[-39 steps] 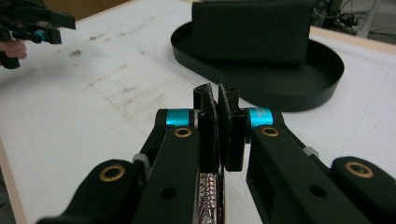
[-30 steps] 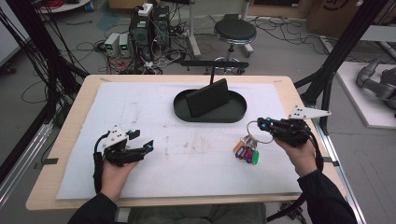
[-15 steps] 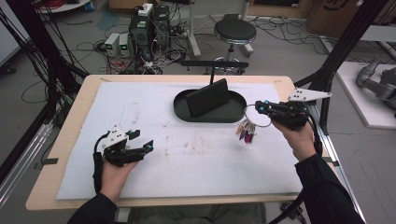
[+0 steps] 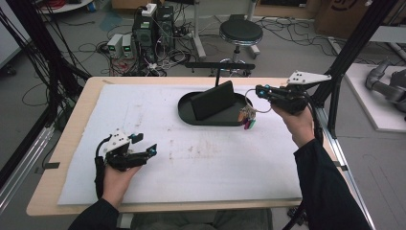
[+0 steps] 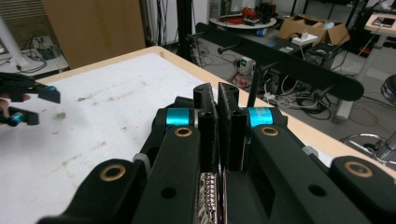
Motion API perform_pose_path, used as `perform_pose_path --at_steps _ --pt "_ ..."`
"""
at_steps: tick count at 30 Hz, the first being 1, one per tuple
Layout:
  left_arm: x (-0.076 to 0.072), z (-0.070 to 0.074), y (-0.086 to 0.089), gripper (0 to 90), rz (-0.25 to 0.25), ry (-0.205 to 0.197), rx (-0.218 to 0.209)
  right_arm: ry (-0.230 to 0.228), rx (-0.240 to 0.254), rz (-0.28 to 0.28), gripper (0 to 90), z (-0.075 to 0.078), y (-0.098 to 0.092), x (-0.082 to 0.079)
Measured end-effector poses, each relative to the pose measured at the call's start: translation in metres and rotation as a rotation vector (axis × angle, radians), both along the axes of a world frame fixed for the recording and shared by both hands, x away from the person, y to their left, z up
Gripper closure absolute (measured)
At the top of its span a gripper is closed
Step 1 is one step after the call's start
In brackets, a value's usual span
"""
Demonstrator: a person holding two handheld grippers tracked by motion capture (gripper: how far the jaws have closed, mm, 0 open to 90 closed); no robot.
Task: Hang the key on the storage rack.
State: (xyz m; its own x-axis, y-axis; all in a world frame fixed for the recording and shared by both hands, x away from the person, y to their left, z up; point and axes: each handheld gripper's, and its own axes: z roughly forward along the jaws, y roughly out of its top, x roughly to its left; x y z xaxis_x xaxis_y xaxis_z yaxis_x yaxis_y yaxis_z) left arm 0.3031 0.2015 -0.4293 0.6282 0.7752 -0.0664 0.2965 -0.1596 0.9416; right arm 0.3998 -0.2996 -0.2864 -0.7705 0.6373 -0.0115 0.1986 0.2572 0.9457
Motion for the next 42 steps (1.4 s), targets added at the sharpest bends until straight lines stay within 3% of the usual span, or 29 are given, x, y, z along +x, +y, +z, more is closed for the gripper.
perform_pose_path --at_steps 9,29,32,42 --pt "0.0 0.0 -0.002 29.3 -0.01 -0.004 0.004 -0.032 -0.005 -0.027 87.6 0.006 0.009 0.02" --pt "0.0 -0.001 -0.001 29.3 -0.01 -0.003 0.004 0.003 -0.005 -0.094 87.6 -0.003 0.013 0.056" --pt "-0.001 -0.001 0.0 29.4 -0.008 -0.002 0.003 -0.017 -0.008 -0.1 87.5 -0.001 0.016 0.06" --pt "-0.003 -0.001 0.003 29.4 -0.004 -0.007 0.002 -0.005 -0.011 -0.124 87.6 -0.006 0.019 0.073"
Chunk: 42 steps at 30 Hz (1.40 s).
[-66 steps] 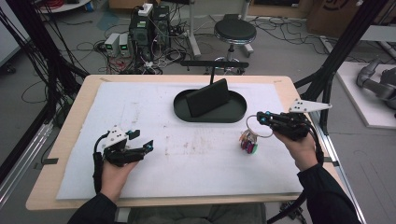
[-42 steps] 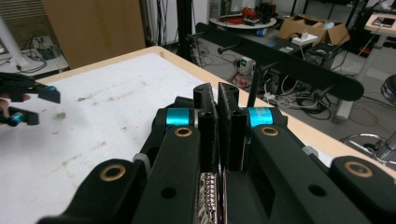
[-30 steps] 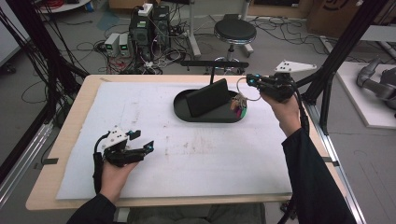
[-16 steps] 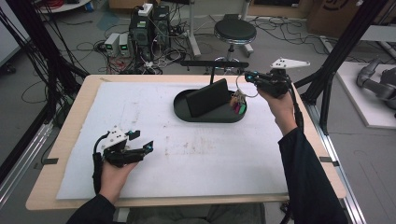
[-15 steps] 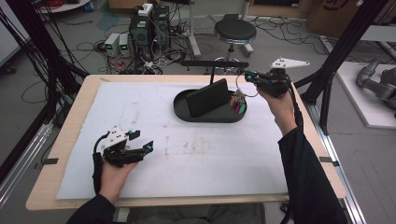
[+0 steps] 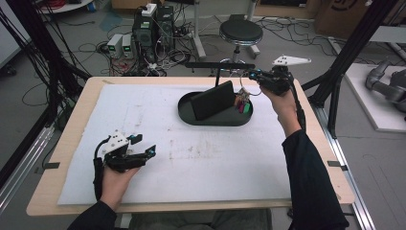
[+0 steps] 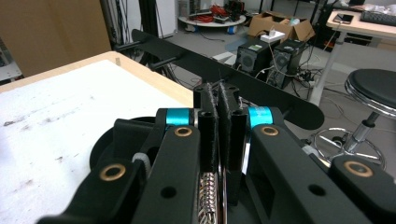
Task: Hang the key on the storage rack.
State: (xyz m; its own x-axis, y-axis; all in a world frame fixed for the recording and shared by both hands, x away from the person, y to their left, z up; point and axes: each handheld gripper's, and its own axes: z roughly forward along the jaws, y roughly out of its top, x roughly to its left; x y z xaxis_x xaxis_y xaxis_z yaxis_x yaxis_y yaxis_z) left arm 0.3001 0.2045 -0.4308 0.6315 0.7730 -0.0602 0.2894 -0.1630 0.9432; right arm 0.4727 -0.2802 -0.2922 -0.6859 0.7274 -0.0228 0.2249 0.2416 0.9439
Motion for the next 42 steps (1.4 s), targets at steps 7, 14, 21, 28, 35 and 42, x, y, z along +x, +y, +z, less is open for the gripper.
perform_pose_path --at_steps 7,14,21,28,35,42 --pt "-0.002 -0.001 0.0 29.4 0.003 -0.001 0.001 0.009 0.004 -0.02 87.5 -0.004 -0.001 0.009" --pt "-0.002 -0.001 0.002 29.4 0.006 -0.002 0.002 0.022 0.01 -0.043 87.5 -0.01 -0.003 0.018" --pt "-0.003 -0.001 0.002 29.3 0.0 -0.008 0.002 0.027 0.009 -0.065 87.5 -0.014 -0.004 0.025" --pt "-0.003 -0.002 0.003 29.3 0.003 -0.007 0.002 0.029 0.014 -0.078 87.5 -0.015 -0.004 0.03" --pt "-0.004 -0.002 0.004 29.4 0.003 -0.007 -0.001 0.032 0.023 -0.091 87.5 -0.02 -0.002 0.035" --pt "-0.004 -0.002 0.006 29.4 0.005 -0.006 0.002 0.036 0.045 -0.114 87.5 -0.021 -0.006 0.038"
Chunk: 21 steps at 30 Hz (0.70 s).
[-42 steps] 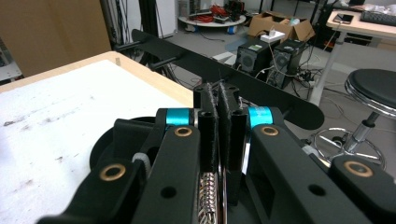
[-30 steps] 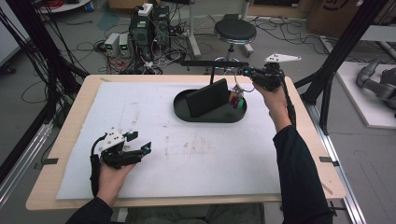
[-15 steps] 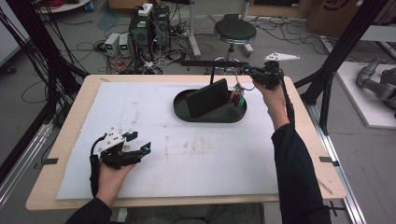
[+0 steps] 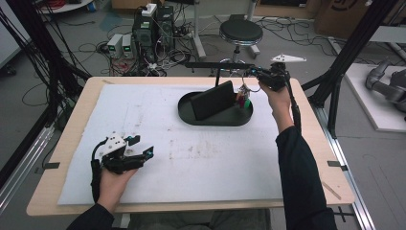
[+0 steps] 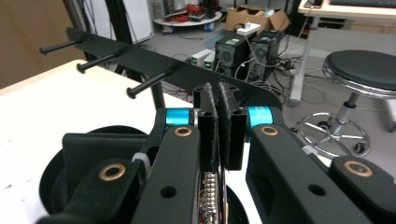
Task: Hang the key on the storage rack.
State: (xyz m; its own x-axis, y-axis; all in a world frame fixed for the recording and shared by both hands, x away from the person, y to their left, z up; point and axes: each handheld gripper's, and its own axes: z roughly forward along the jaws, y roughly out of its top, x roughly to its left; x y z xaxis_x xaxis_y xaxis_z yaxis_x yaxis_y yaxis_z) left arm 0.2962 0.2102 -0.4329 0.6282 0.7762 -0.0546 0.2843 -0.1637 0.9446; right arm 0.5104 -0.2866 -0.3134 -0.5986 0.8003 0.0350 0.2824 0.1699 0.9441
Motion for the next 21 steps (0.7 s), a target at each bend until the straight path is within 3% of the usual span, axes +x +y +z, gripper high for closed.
perform_pose_path --at_steps 21 --pt "-0.0012 -0.0002 0.0002 29.3 -0.006 0.001 -0.001 0.009 0.003 -0.001 86.9 -0.0011 -0.0064 0.0009"
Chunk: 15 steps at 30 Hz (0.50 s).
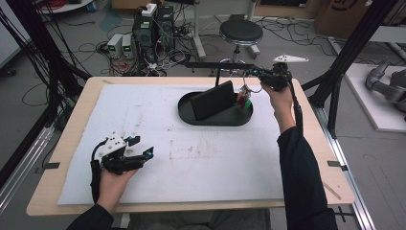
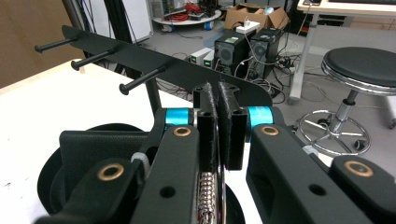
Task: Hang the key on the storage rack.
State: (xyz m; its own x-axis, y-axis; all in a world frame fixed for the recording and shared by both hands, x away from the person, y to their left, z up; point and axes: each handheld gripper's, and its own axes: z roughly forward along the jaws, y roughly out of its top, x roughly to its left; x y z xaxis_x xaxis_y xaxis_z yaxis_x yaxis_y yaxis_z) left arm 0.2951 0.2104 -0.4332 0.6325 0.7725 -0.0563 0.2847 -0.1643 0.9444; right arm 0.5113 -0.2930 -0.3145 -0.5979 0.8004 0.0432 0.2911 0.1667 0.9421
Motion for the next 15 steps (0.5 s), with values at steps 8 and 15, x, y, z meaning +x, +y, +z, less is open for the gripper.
perform_pose_path --at_steps 8,15 --pt "-0.0001 0.0 -0.0005 29.4 -0.001 0.001 -0.002 -0.001 -0.013 0.003 86.0 0.0004 -0.0006 -0.0005" --pt "0.0 -0.0001 -0.0009 29.3 -0.002 0.0 -0.004 -0.008 -0.019 -0.006 85.4 0.0009 -0.0012 -0.0008"
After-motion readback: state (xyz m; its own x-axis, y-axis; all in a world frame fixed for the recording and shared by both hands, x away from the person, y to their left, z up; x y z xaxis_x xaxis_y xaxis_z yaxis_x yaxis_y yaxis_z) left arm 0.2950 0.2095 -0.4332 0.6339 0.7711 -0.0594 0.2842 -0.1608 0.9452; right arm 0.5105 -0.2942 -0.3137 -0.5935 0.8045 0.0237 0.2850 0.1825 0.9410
